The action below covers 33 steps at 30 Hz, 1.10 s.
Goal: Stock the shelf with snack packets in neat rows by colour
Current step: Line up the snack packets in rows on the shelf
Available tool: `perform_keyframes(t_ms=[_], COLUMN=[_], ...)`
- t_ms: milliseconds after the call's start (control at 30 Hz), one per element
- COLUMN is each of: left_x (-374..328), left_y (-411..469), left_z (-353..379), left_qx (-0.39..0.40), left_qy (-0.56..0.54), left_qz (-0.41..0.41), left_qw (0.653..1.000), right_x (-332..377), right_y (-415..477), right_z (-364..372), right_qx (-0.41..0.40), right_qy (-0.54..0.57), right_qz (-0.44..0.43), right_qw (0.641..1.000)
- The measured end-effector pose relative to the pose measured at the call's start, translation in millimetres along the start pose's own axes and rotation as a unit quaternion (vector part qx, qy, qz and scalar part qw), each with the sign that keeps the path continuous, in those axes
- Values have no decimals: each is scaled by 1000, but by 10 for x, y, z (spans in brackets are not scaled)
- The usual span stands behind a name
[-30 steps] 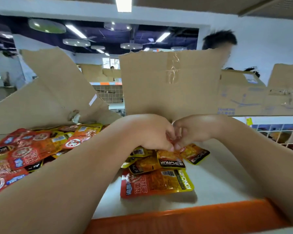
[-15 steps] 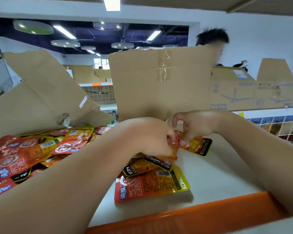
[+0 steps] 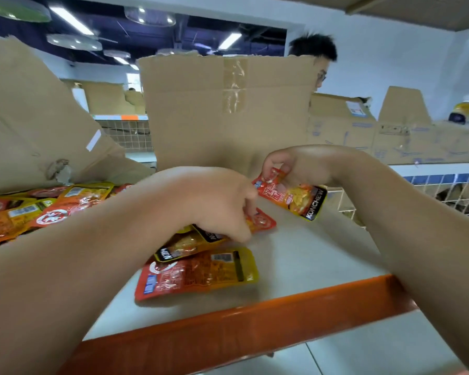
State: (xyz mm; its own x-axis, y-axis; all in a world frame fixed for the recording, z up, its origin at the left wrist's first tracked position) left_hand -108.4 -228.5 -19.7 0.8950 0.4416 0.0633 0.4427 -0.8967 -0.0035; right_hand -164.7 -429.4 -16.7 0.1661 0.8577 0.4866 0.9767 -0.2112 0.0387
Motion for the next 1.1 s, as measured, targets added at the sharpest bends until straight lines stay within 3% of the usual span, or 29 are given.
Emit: perform_keyframes(t_ms=[200,300,433,600,767,967,1100], left_x=[-308,-761,-1626,-2864,-3755,-4115,-4112], left_y=[78,215,466,751,980,1171,1310], left_z=[-237,-317,-317,-179,484,1526,2061], left_qx=[-66,-82,-87,-109,-90,-71,-72], left_qy=[-49,-65,-130,-173,-227,-334,-309], left_qz=[-29,-14,8,26,18,-31,-71], left_qw=[996,994,988,979,970,939,946], right_x=[-365,-781,-1454,-2354,-3063,-3698,-4064], right_y=[-689,-1269,-2095,-3053,-3673,-3789,-3606], right_z=[-324,-487,-609,-596,-375,84,408], right_qx=[-146,-219,-282,-284,-275,-237,-197], right_qy=[76,168,193,195,223,218,229], right_qz=[-30,-30,12,67,120,154,194], right_qw=[986,961,940,936,927,934,933])
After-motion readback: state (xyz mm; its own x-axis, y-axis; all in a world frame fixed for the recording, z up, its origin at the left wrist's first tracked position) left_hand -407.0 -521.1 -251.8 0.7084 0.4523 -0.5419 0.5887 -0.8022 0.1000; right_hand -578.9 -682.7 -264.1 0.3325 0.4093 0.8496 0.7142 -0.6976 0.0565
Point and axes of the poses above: each hand's wrist, its own y-axis towards the middle knuckle, its own z-axis out of the palm, x = y × z, the point moved 2 cm from there along y, towards the middle knuckle, and after that the axes turned 6 degrees about -z, right-handed, at the moved point
